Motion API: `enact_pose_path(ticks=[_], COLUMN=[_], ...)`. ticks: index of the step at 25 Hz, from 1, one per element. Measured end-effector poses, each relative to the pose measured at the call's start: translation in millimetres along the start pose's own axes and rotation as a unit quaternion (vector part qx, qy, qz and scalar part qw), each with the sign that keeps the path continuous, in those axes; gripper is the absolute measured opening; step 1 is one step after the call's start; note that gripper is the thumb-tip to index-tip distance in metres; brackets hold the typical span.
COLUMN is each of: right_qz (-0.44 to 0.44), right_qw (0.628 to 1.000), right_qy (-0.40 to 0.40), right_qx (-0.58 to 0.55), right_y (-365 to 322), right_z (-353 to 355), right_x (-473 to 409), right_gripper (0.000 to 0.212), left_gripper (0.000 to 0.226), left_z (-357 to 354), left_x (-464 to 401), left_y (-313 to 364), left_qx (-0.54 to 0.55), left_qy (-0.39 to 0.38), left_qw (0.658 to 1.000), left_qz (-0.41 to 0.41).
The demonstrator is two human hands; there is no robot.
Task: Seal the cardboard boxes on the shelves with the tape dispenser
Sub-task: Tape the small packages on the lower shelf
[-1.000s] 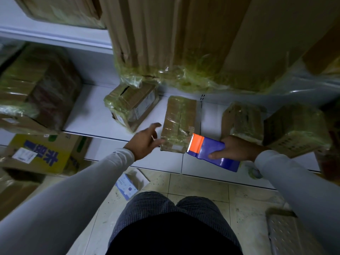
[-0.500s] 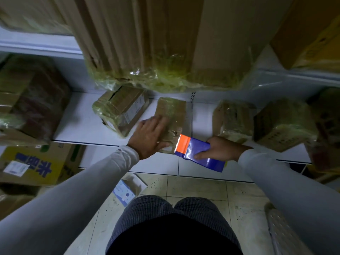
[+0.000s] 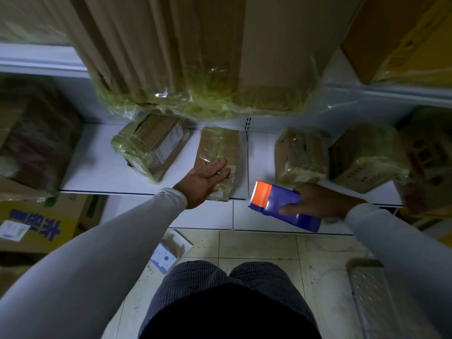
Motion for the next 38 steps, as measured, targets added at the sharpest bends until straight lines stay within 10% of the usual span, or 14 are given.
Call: enact_pose_path(ticks=[11,18,33,38], right_qz=[-0.074,-0.099,-0.045,-0.032], right_qw=[0.965,0.989,0.995,0.997], right_qy=[0.08,0.087,0.072,0.076], right_qx=[0.238,0.063,0.058,0.008], right_y=[-23.8,12.5,26.8,19.2], right_z=[-46.7,-56.2,-45.8,-39.6], right_x=[-43.1,-25.1,-13.1,-16.9], right_gripper=[0.063,0.039,0.052,0.043], left_gripper=[0.057,0.08,0.098,0.074], left_z=[0.6,-1.4,7.0,-9.3], left_x=[0.3,-21.1,-6.3,24.3], left_y=[-2.5,21.5,8.6,2.3], left_qx=[0.024,-0.096,-0.02,-0.026], left_qy=[-0.008,0.009,0.037,0.017], left_qw=[0.999,0.963,0.984,0.981], left_qz=[0.03,0.25,0.171,0.192])
Point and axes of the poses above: each hand's wrist, its own x-axis away from the middle knuckle, its own z-axis out of the back of the hand, y = z × x, the point moved 6 cm from there along -x, towards the middle knuckle, and after that the axes turned 6 degrees about -x, right-handed, at the moved point
